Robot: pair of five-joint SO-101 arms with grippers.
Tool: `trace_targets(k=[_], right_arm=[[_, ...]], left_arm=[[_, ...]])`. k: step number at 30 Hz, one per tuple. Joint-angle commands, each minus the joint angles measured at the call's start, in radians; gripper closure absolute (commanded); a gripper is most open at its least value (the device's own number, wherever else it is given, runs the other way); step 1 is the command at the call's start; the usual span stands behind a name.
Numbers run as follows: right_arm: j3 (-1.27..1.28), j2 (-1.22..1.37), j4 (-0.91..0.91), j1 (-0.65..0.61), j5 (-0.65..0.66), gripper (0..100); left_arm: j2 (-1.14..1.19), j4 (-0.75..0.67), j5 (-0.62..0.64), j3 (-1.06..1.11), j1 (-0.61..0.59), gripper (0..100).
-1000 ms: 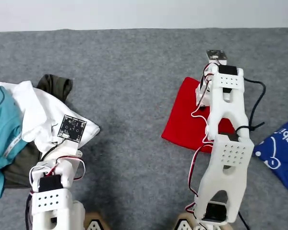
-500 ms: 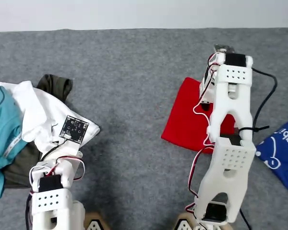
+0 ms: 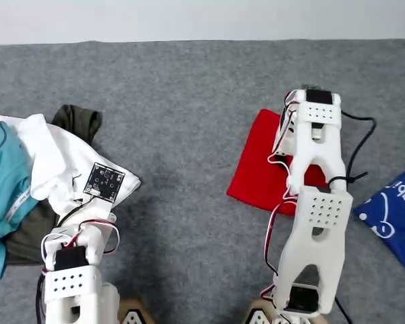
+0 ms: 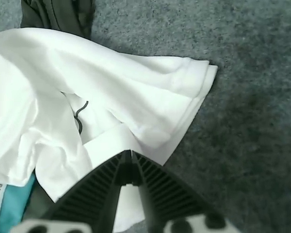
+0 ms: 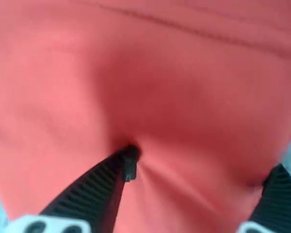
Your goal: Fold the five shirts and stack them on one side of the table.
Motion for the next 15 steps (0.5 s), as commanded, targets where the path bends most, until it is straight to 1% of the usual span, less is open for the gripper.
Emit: trace_targets(k=[1,4,6,12,15], right_arm=[[-0.015,0.010,-0.019,-0.004,-0.014,59.3],[-0.015,0.019,-0.012,-0.010,-0.014,59.5],[-0.011,0.024,-0.007,-0.013,-0.014,63.0],[-0.014,0.054,0.033,-0.012,-0.014,89.4],[-0.014,0.056,0.031,-0.012,-0.005,97.3]], left_arm=[[-0.002,0.006,-0.015,-0.004,0.006,100],[-0.002,0.006,-0.015,-0.004,0.006,100],[-0.002,0.006,-0.015,-0.004,0.006,100],[-0.002,0.006,-0.015,-0.004,0.006,100],[-0.002,0.006,-0.015,-0.004,0.006,100]])
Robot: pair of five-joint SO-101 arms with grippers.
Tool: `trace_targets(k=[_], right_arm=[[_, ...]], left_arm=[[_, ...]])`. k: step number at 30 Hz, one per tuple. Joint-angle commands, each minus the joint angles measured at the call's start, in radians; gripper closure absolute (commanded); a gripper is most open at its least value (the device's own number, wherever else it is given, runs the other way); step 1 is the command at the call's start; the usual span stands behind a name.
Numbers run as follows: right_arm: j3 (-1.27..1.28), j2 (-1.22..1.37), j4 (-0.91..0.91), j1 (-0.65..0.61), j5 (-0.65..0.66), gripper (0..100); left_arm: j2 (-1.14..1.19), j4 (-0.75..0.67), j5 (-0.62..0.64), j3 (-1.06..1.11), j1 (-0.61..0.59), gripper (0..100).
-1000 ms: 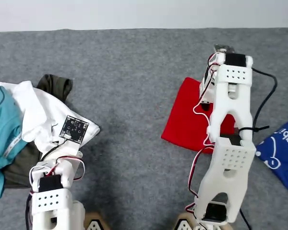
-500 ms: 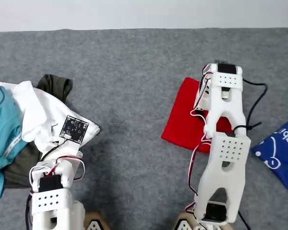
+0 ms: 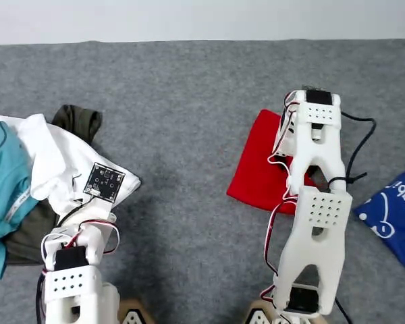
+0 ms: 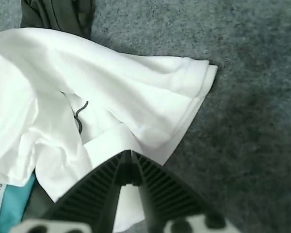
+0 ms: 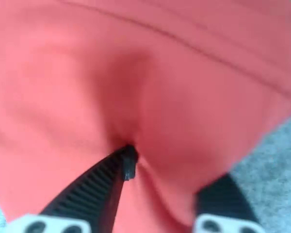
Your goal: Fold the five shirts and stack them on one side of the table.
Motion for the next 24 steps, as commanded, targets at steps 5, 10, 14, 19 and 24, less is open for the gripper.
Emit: trace_targets(k=[5,10,14,19,24], right_arm=[[0.002,-0.007,0.039,-0.008,0.017,98.8],[0.002,-0.179,0.091,0.016,0.021,98.8],[0.002,-0.358,0.114,0.061,0.018,98.9],[0.002,-0.526,0.120,0.142,0.012,98.9],[0.002,-0.607,0.122,0.252,0.018,98.9]], left_arm=[[-0.002,0.006,-0.015,-0.004,0.006,100],[-0.002,0.006,-0.014,-0.004,0.006,100],[-0.002,0.006,-0.014,-0.004,0.005,100],[-0.002,0.006,-0.014,-0.004,0.005,100],[-0.002,0.006,-0.014,-0.004,0.005,100]])
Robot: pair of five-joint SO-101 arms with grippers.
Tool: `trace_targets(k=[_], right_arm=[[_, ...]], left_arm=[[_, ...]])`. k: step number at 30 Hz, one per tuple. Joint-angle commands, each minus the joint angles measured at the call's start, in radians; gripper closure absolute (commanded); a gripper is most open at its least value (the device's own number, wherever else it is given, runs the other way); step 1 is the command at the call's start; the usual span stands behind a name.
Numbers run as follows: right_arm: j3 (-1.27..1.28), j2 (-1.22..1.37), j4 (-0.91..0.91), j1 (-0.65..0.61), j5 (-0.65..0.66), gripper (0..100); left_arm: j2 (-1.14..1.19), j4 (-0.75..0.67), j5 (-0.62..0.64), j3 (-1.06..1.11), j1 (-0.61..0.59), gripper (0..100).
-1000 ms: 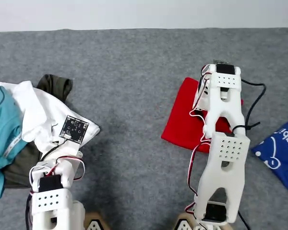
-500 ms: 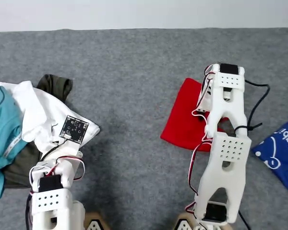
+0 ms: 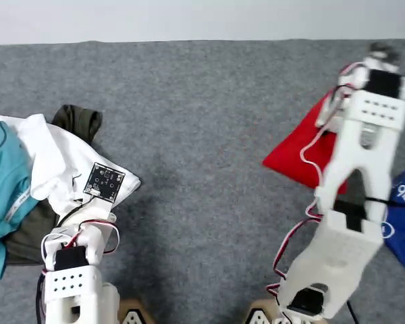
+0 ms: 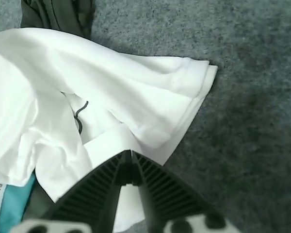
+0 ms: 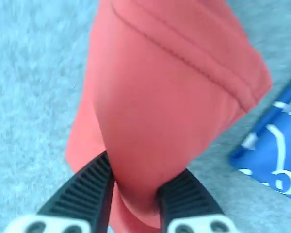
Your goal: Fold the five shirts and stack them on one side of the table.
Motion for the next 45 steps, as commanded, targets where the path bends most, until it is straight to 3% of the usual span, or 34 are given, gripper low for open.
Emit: trace_targets(k=[1,19,30,33,36,45], right_arm=[[-0.018,-0.107,0.036,0.094,0.012,98.9],[0.026,-0.073,-0.122,0.529,0.216,98.9],[0.034,0.211,-0.186,0.588,0.242,98.0],[0.034,0.243,-0.188,0.611,0.290,85.3],[0.032,0.220,-0.157,0.628,0.305,72.6],[0.032,-0.019,-0.117,0.610,0.356,71.7]], left_arm=[[-0.002,0.006,-0.012,-0.004,0.005,100],[-0.002,0.003,-0.014,0.005,0.008,100],[-0.002,0.003,-0.014,0.005,0.008,100],[-0.002,0.005,-0.014,0.005,0.008,100],[-0.002,0.006,-0.014,0.005,0.008,100],[-0.002,0.006,-0.014,0.005,0.008,100]])
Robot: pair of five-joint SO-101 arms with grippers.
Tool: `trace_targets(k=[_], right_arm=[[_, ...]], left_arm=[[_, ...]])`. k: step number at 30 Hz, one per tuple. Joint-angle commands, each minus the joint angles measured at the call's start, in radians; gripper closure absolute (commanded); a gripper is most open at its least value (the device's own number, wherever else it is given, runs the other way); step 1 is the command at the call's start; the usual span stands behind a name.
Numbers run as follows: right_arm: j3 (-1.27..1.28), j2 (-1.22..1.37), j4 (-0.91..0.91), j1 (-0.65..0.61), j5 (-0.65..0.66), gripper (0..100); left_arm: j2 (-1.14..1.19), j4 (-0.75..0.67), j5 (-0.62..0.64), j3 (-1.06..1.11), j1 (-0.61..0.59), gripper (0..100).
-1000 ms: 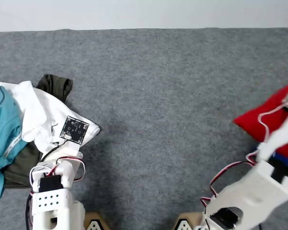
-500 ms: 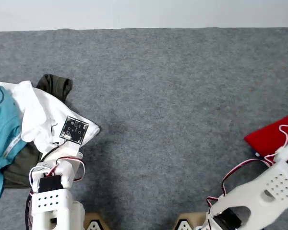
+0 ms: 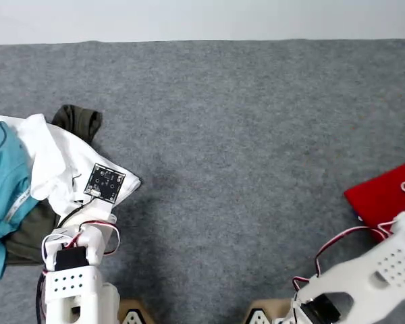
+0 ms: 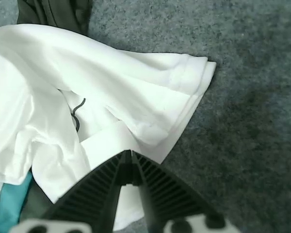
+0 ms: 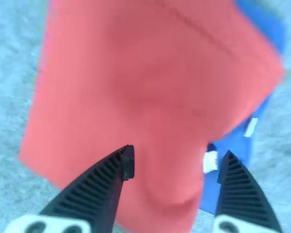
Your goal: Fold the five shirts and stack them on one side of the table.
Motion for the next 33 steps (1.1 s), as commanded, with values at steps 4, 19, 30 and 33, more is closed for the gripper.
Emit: trace_targets(k=[4,19,30,33], right_arm=[[-0.005,-0.216,0.025,-0.010,0.017,71.8],[0.034,0.194,0.157,-0.012,0.017,99.1],[-0.049,0.051,0.165,0.031,0.018,88.6],[-0.052,-0.054,0.156,0.031,0.018,80.8]], left_arm=[[-0.002,0.005,-0.014,-0.005,0.008,100],[-0.002,0.003,-0.014,-0.005,0.009,100],[-0.002,0.005,-0.014,-0.005,0.009,100],[-0.002,0.005,-0.014,-0.005,0.009,100]])
